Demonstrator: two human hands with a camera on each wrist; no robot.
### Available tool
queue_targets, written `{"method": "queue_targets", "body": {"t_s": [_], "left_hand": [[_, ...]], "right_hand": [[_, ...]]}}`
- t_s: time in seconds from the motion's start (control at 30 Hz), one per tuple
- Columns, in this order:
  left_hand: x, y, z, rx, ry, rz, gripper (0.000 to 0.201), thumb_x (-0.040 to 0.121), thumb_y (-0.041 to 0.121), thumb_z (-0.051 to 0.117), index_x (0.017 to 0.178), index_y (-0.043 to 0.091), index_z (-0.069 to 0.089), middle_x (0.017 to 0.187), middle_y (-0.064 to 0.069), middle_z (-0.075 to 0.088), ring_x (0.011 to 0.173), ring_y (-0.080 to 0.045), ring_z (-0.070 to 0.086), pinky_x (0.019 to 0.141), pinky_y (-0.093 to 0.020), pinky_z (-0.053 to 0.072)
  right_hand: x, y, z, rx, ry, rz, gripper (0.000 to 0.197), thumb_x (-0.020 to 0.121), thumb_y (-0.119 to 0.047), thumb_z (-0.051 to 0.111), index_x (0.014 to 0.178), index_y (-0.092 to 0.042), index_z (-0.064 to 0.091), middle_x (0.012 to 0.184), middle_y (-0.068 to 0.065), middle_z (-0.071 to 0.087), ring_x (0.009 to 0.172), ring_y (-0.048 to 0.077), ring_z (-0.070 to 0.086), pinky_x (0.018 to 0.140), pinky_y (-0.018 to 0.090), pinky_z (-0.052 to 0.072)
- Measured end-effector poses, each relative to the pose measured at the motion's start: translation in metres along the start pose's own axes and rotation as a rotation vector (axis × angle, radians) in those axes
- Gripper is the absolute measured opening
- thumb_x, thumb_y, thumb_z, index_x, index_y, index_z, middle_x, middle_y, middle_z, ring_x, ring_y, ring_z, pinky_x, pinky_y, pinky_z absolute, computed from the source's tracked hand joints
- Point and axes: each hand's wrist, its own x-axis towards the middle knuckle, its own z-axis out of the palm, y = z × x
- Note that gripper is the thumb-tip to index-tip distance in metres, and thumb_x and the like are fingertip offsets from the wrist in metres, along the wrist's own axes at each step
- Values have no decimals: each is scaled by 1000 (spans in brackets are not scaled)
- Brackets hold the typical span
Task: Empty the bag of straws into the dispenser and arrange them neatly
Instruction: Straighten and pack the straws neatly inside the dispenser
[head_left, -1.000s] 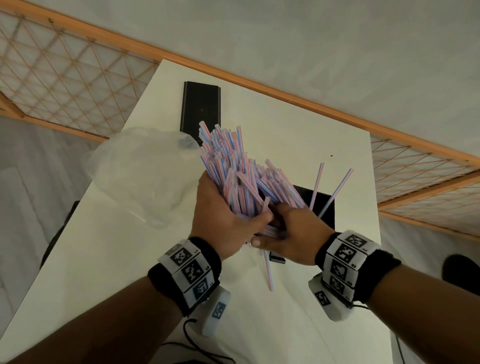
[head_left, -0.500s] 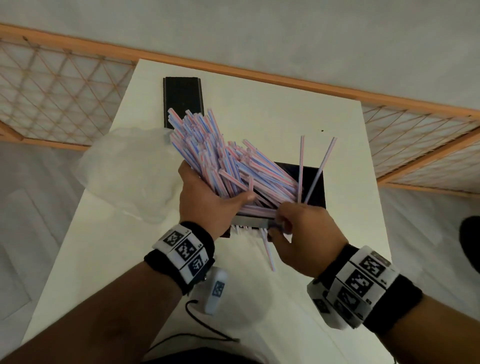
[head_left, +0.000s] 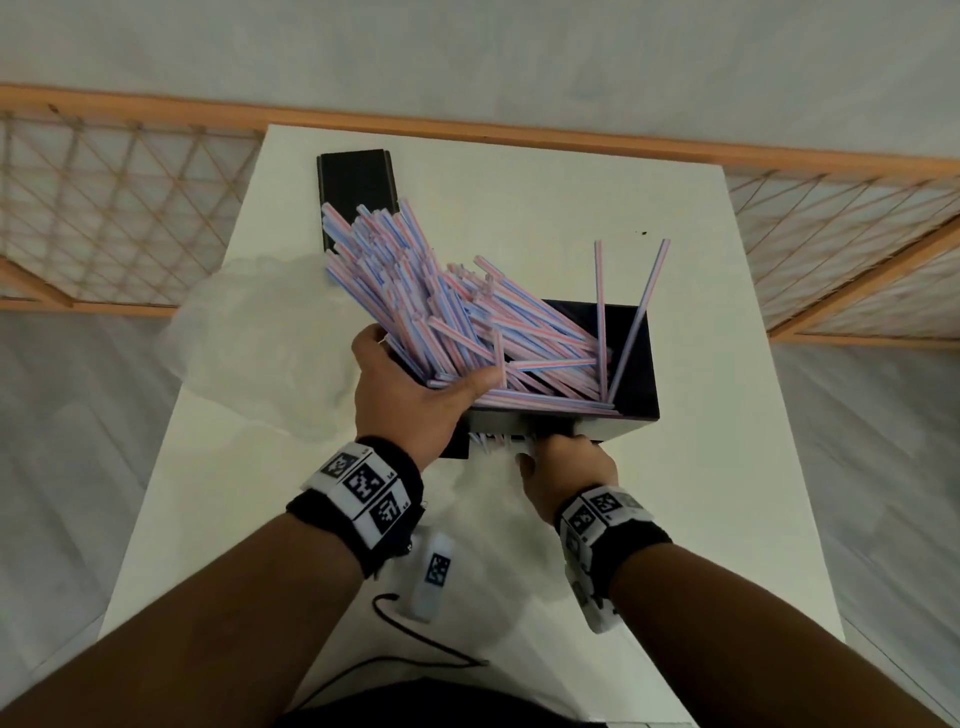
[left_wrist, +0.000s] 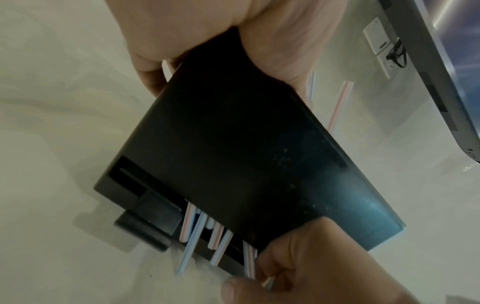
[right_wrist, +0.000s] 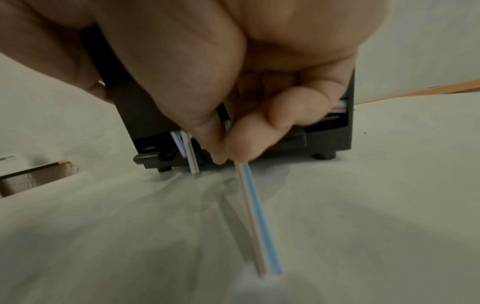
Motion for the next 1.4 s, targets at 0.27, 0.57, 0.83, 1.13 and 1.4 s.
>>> {"method": "queue_targets", "body": {"t_s": [0.27,0.57,0.83,1.13,1.4], "left_hand": [[3,-3,1,12,-6,2,96,56,36,98,130,21,39,115,13,65,95,-1,64,89,-24,50],[3,-4,3,36,-3,4,93,57,35,98,128,21,41,113,14,64,92,-1,64,85,-20,48],[4,-3,3,27,-2,4,89,57,35,97,126,22,41,108,18,64,92,8,62,86,-22,49],[2,0,1,24,12,6,88,63,41,93,129,19,40,116,7,66,99,-14,66,91,-31,51],[4,-2,3,62,12,25,84,64,41,92,125,15,41,113,4,66,97,-15,65,83,-25,49]], "right_hand": [[-14,5,3,106,-89,92,32,91,-41,54,107,-14,61,108,12,68,101,36,65,82,36,52],[-10,5,8,235,-189,116,28,90,-36,54,100,-12,66,109,14,68,102,35,65,82,33,53],[-33,24,5,142,-538,-42,11,80,-27,53,75,-17,52,78,2,62,70,26,69,59,27,55],[-41,0,-69,270,71,-462,17,85,-34,47,74,-27,37,71,-5,53,74,31,55,60,34,38],[-68,-18,-160,496,409,-679,17,92,-17,50,78,-12,59,65,-5,52,60,17,46,56,39,44]]}}
